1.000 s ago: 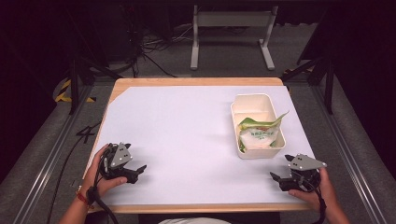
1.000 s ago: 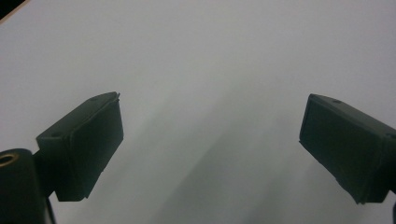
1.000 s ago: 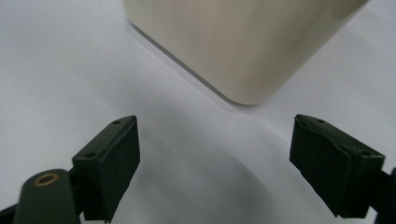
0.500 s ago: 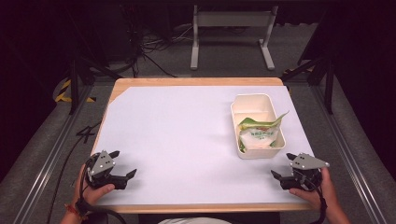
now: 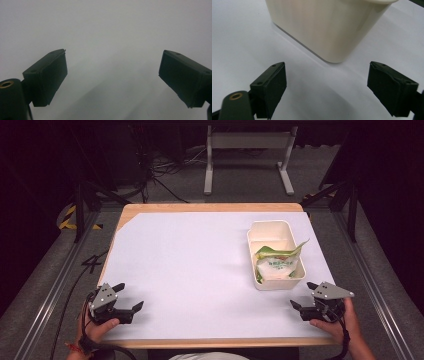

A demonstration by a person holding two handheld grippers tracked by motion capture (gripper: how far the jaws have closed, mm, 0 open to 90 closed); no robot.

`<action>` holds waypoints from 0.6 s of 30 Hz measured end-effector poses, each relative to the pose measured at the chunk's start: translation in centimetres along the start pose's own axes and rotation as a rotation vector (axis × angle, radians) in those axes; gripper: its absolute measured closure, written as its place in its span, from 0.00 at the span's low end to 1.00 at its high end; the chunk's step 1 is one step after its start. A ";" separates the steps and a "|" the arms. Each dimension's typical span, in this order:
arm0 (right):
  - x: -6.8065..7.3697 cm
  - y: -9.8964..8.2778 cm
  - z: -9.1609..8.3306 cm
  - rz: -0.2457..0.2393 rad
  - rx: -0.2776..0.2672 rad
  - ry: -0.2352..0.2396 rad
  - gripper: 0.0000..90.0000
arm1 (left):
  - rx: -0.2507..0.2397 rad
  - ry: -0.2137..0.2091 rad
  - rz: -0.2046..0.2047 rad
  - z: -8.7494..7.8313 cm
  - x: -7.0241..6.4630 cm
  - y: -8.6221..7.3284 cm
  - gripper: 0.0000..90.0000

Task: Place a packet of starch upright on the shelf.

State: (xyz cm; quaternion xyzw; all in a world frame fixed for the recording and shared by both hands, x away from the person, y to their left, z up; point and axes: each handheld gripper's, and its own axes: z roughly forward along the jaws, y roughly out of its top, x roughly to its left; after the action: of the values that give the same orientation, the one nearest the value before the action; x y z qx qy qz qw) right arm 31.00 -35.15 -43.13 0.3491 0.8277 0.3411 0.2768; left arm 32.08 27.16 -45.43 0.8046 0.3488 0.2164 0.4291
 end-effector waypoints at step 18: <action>0.1 0.0 0.1 -0.002 0.003 0.006 0.17 | 0.018 -0.009 0.036 0.4 -0.2 0.3 0.09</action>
State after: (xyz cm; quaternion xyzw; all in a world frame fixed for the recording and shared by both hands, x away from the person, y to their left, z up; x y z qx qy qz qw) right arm 31.03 -35.07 -43.20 0.3477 0.8295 0.3406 0.2738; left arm 32.37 26.69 -45.41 0.8155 0.3341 0.2174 0.4196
